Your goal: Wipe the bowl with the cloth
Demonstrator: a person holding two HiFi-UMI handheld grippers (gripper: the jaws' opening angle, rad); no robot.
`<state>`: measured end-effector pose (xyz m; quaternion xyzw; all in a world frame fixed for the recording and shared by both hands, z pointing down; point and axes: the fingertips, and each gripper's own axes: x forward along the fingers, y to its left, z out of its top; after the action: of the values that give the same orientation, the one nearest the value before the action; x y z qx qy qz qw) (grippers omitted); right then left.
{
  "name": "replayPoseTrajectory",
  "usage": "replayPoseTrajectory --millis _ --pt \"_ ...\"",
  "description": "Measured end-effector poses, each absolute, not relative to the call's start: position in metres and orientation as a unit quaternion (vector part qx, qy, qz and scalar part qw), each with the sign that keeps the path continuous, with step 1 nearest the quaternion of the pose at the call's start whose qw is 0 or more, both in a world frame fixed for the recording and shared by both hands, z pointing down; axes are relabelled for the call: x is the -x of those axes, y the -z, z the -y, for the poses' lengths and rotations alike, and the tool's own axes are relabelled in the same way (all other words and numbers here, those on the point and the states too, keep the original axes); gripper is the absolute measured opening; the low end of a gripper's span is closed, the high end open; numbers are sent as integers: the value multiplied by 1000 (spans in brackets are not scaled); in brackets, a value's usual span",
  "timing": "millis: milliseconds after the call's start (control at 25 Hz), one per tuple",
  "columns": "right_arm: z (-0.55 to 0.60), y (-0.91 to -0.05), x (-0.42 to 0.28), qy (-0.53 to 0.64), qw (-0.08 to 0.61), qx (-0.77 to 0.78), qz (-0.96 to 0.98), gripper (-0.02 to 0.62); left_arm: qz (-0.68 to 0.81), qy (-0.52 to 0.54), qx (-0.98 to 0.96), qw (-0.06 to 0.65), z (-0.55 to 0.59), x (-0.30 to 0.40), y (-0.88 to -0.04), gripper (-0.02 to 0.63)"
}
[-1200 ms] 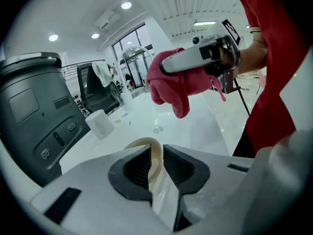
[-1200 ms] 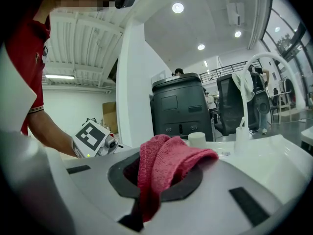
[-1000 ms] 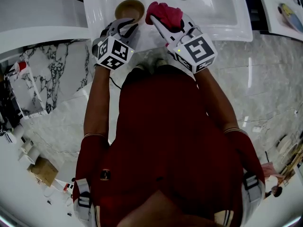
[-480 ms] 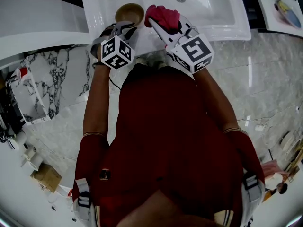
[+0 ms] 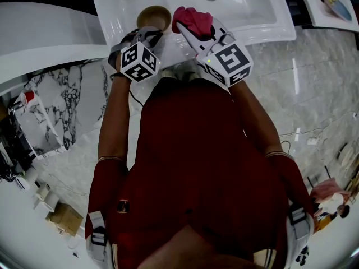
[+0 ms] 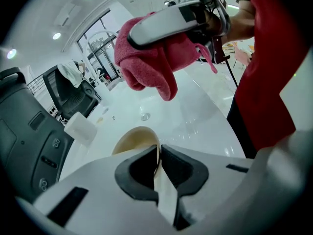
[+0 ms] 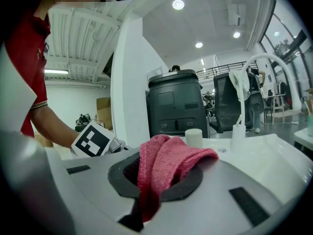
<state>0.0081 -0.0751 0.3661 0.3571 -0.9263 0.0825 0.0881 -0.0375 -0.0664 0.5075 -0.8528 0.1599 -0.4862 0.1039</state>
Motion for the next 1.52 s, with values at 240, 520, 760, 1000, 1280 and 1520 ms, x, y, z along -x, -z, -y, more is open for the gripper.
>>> replayPoseTrajectory --millis 240,520,760,1000,1280,1520 --pt "76 -372 -7 -89 96 -367 921 29 -151 456 873 86 65 34 -504 32" --pt "76 -377 1 -93 104 -372 918 29 -148 421 892 66 62 35 -497 23" --pt "76 -378 6 -92 110 -377 915 29 -159 373 913 40 63 35 -484 21" --pt "78 -379 18 -87 114 -380 914 29 -201 278 939 -32 75 49 -453 21" --pt "81 -361 35 -38 106 -375 920 29 -227 163 954 -110 87 67 -424 21" --pt "78 -342 59 51 121 -336 933 29 -232 75 957 -161 96 79 -400 21"
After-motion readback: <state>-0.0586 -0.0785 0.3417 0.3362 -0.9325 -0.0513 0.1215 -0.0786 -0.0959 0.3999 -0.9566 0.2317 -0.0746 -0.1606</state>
